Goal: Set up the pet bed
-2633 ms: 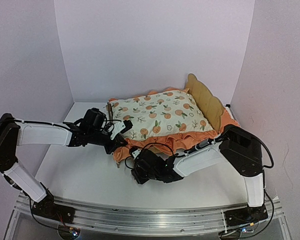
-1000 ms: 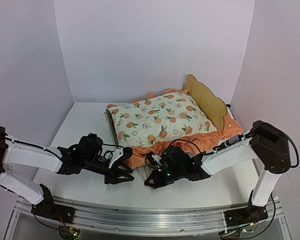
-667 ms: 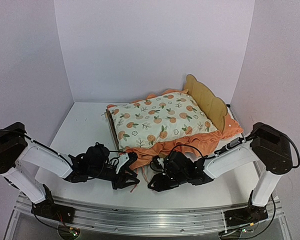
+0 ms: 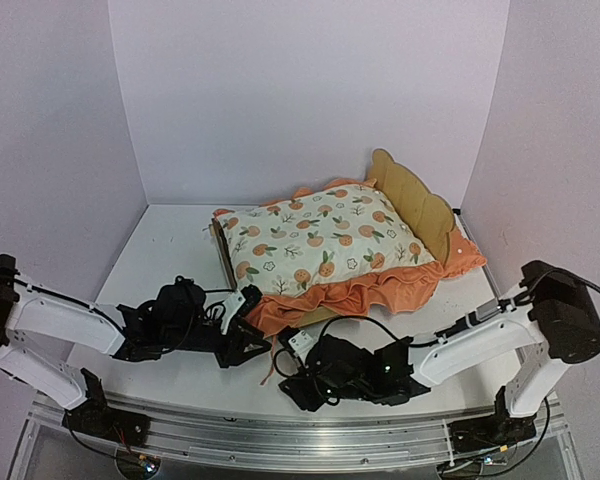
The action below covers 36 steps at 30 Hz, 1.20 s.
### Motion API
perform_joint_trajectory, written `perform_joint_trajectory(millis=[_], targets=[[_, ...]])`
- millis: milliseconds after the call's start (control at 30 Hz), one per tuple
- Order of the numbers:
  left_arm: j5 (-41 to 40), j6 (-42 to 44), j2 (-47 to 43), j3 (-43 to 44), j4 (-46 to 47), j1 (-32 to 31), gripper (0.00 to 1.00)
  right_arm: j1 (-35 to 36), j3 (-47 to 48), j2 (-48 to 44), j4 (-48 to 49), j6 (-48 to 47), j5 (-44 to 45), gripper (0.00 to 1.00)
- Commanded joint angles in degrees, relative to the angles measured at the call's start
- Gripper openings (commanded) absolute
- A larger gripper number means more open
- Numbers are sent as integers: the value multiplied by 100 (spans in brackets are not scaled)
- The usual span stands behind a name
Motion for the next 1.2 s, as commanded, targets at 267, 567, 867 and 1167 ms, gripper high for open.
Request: perform_joint_trajectory(millis=[267,567,867,1167], targets=[[-583,-383,-1346,-200,-1071,222,40,-629,363,743,1249,-4091,-2570,63],[-224,-385,-1771,-191,-1372,531,41,-1329,2017,1604,-1337,-6017,-4198,61],[-306,-290,-1886,-260,-1352,570,41,-1403,3271,2417,-2973,-7152,-4236,58],[-272,-308,-1895,-305,-1287,592,41,-1412,3482,2582,-3237,-7130,-3699,31]])
